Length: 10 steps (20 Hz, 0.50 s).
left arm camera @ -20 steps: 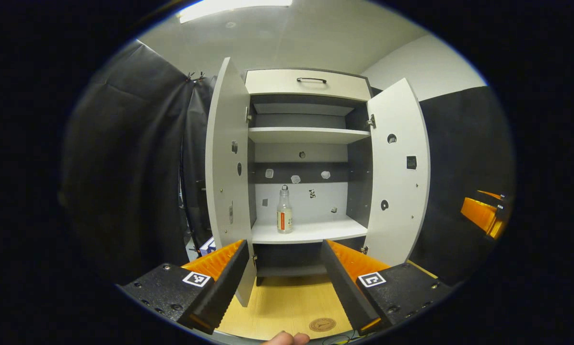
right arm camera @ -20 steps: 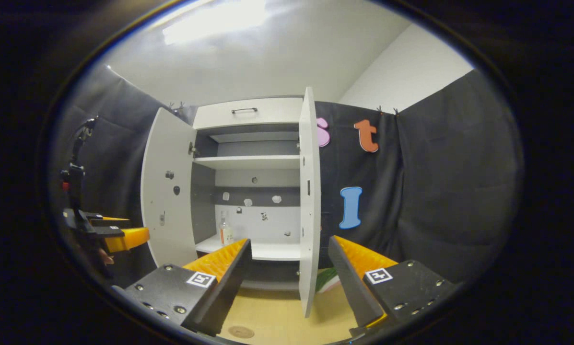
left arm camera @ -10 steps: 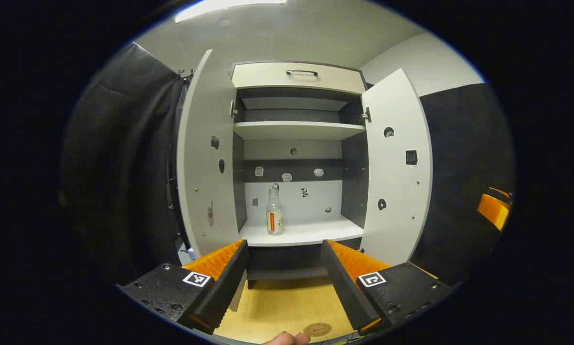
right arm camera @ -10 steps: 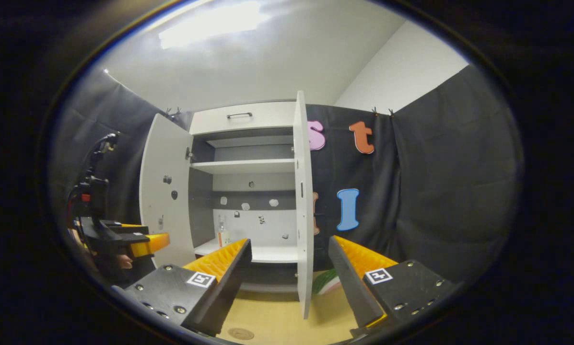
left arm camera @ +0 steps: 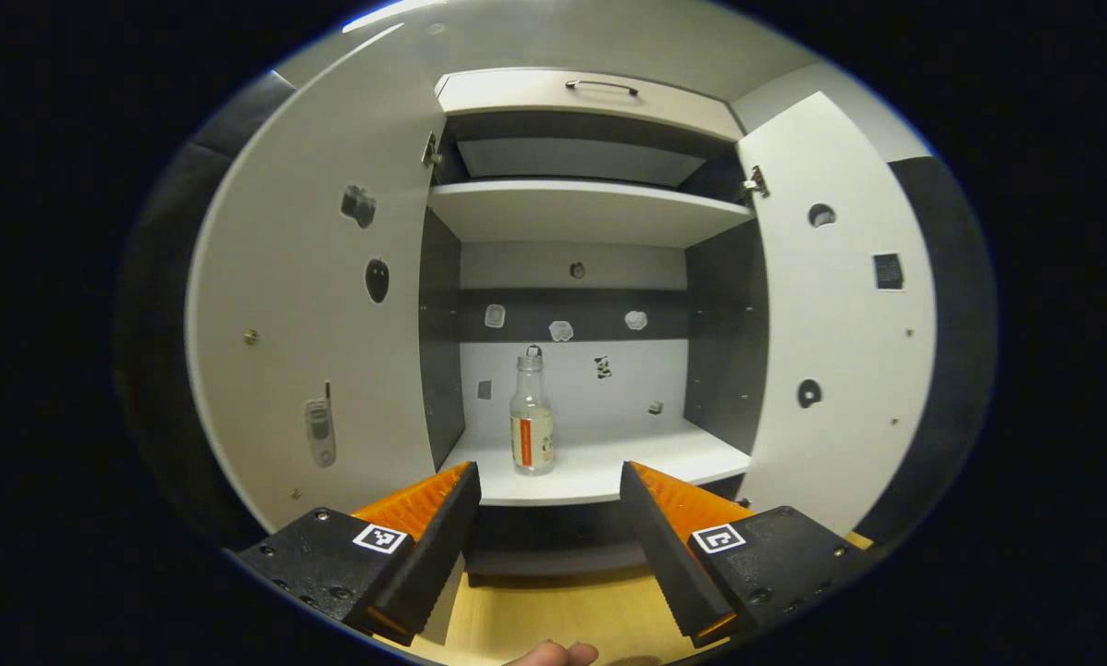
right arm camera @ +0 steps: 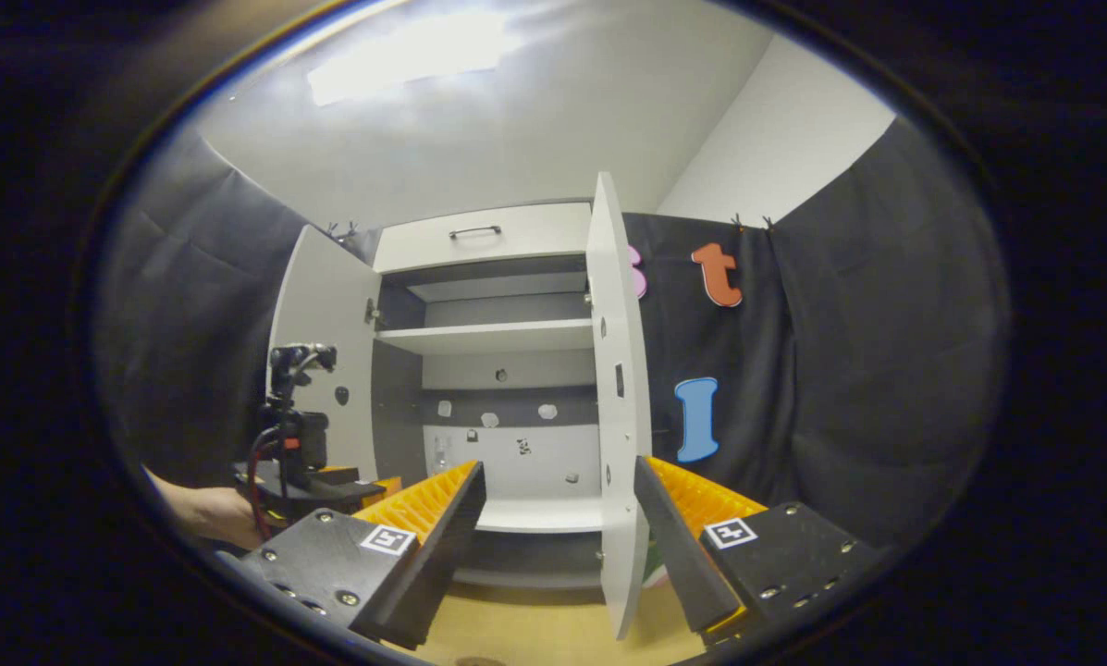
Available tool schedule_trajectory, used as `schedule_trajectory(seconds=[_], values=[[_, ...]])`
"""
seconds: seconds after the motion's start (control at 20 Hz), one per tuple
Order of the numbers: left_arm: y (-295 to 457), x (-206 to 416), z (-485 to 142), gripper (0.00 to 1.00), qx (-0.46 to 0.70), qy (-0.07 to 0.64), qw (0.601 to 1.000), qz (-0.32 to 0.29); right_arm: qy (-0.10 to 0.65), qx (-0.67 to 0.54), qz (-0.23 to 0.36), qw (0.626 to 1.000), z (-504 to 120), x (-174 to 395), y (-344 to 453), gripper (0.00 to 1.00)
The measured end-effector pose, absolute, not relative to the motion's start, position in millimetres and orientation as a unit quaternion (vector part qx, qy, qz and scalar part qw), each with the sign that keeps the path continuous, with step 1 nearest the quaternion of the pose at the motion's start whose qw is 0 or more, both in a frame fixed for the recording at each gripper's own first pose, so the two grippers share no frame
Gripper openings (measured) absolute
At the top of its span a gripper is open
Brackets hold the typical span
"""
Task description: Grasp the bottle in the cabinet with the left hand and place it on the coaster, then close the right door with the right hand and the left door with the left hand.
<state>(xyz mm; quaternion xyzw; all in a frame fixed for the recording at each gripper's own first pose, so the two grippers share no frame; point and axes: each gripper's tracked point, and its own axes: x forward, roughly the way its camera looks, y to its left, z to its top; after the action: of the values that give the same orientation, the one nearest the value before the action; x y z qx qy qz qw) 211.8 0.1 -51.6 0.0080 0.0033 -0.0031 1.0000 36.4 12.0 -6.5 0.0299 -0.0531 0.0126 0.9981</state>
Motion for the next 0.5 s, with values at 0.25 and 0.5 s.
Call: schedule_trajectory(seconds=[0.25,0.5], values=[[15.0,312.9,-70.7,0.96,-0.007,0.002,1.000,0.003,-0.051,0.017,0.011,0.998,-18.8,51.5,27.7,1.00],[9.4,384.2,-95.6,0.96,-0.012,0.020,1.000,-0.003,-0.035,0.003,0.012,0.999,-31.0,47.7,34.3,0.98]])
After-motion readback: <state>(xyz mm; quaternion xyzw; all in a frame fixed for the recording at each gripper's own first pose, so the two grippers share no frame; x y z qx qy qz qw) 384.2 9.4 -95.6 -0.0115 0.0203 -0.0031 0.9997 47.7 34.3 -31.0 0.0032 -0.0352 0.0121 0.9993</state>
